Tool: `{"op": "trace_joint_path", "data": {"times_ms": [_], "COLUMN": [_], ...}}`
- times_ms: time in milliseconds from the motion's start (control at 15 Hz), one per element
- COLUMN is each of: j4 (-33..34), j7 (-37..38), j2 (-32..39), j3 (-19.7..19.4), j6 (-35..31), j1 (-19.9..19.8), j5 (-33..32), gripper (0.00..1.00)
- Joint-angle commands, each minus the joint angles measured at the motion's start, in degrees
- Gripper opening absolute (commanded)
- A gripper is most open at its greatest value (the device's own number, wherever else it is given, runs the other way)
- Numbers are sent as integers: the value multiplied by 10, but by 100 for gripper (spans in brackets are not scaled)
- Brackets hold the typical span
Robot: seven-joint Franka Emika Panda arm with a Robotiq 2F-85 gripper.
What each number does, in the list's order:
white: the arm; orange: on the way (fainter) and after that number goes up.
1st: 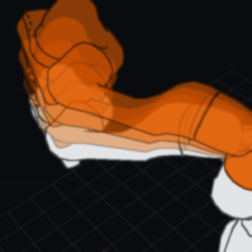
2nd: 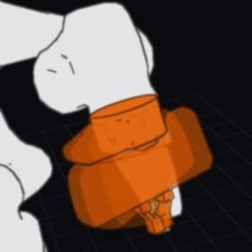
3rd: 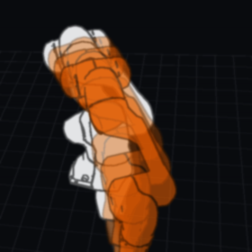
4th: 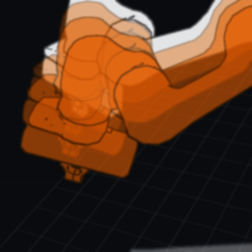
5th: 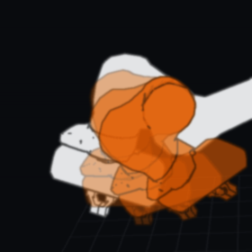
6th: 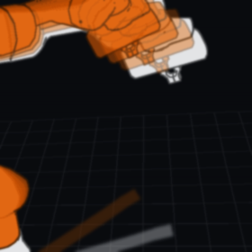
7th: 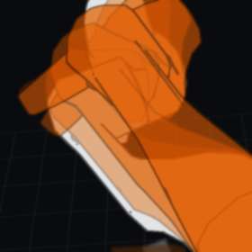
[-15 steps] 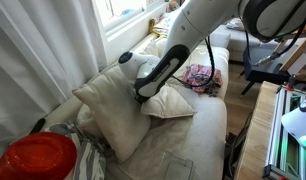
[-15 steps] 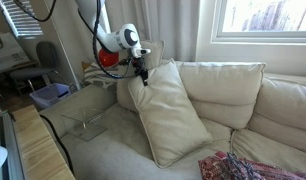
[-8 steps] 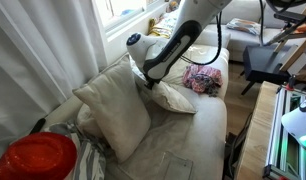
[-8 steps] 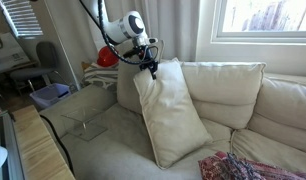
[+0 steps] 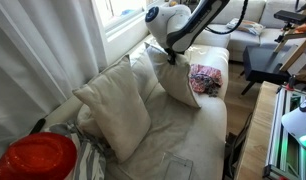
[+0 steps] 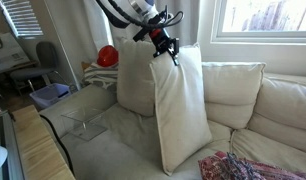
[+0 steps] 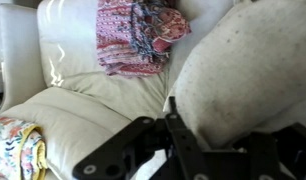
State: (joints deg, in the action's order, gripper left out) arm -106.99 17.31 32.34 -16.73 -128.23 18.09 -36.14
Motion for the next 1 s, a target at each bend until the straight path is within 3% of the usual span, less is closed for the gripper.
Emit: {"op": "trace_joint_path", "data": {"times_ms": [0,200,400,733,933], "j4": [-74,-104,-126,-155,-153], "j7": [-10,-12,-19,-34,-4], "j2": [-94,-132,-139,-95,-54], "j3": [14,30,59,113,132], "j6": [17,33,39,19,11], "j1": [-31,-59,-88,-107,-100], "j5": [-98,-151,-163,-153,-152], "gripper": [6,6,6,6,6]}}
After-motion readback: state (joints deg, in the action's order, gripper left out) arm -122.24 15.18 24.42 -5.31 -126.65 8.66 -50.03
